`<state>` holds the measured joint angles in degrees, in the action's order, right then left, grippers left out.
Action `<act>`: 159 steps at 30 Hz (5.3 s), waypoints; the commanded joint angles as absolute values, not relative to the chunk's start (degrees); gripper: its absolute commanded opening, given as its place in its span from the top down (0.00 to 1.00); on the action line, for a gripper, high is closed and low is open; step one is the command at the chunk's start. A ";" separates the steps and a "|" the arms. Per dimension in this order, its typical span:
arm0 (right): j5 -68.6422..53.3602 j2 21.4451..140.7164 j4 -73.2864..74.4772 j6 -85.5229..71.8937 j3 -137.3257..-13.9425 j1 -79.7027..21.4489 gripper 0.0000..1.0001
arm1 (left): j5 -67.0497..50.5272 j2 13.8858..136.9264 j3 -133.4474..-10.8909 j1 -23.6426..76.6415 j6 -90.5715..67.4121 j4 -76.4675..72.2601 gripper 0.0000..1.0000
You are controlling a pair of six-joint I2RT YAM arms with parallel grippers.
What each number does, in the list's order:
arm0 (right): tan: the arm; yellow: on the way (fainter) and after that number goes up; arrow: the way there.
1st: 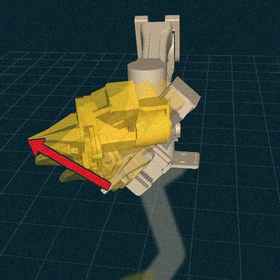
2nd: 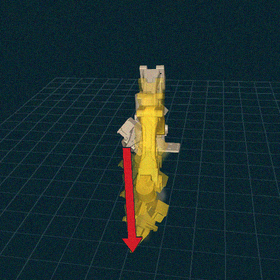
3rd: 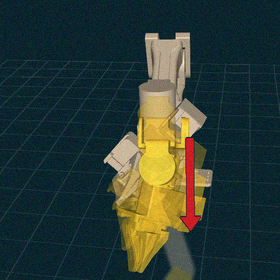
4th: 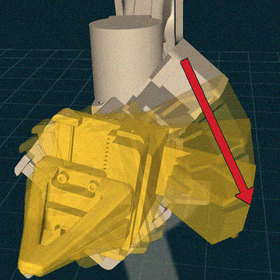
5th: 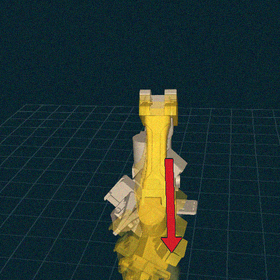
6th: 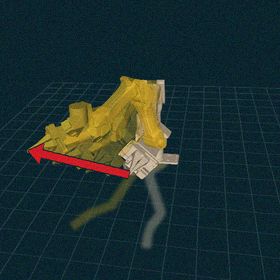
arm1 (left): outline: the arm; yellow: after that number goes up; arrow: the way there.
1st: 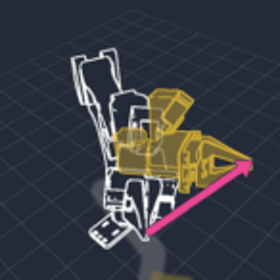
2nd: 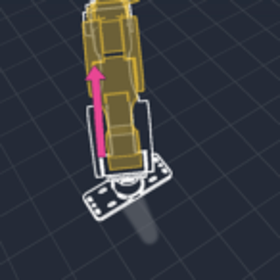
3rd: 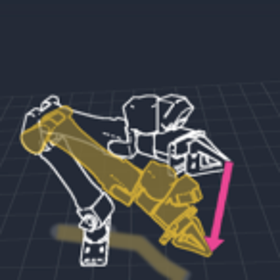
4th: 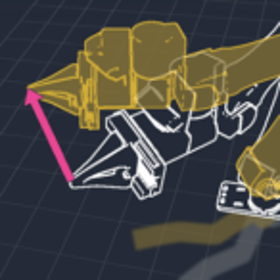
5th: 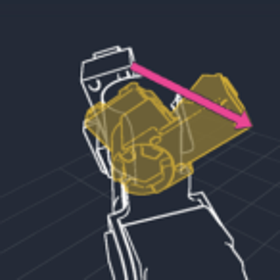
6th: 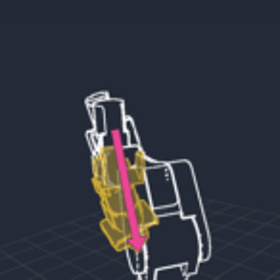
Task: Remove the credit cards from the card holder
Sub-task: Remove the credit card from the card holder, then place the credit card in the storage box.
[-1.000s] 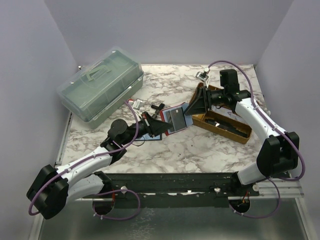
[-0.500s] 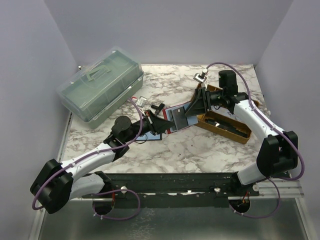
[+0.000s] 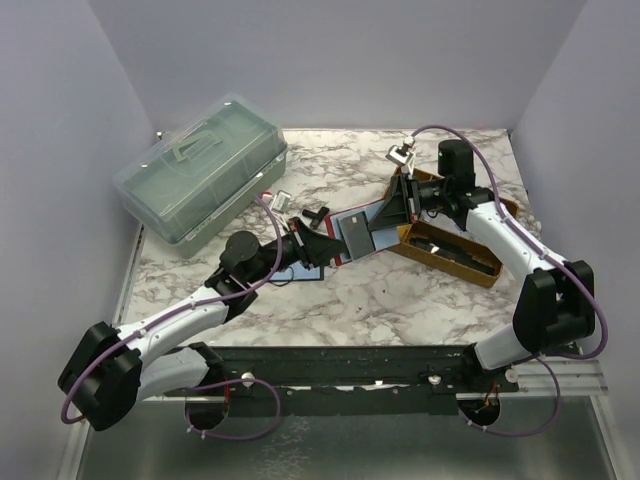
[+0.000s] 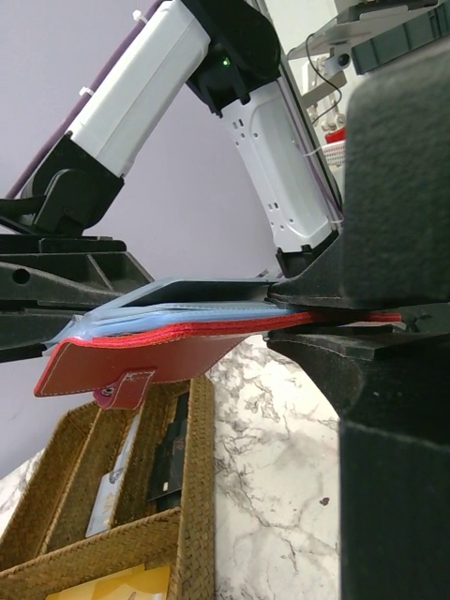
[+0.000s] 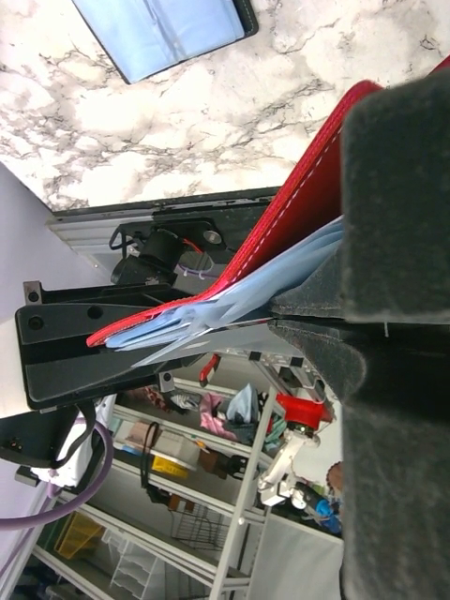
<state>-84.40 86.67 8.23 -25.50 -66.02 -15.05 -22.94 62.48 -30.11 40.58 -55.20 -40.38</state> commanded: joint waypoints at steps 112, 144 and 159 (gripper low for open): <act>-71.12 88.87 55.36 32.08 -81.20 9.86 1.00 | -25.90 54.64 -18.75 32.27 -60.55 -38.24 1.00; -31.14 107.78 66.51 66.02 -82.59 9.67 0.81 | -30.67 60.29 -19.37 31.47 -58.71 -37.96 1.00; -57.28 94.14 63.59 51.75 -84.67 9.66 0.67 | -31.11 61.97 -20.04 31.77 -60.09 -40.72 1.00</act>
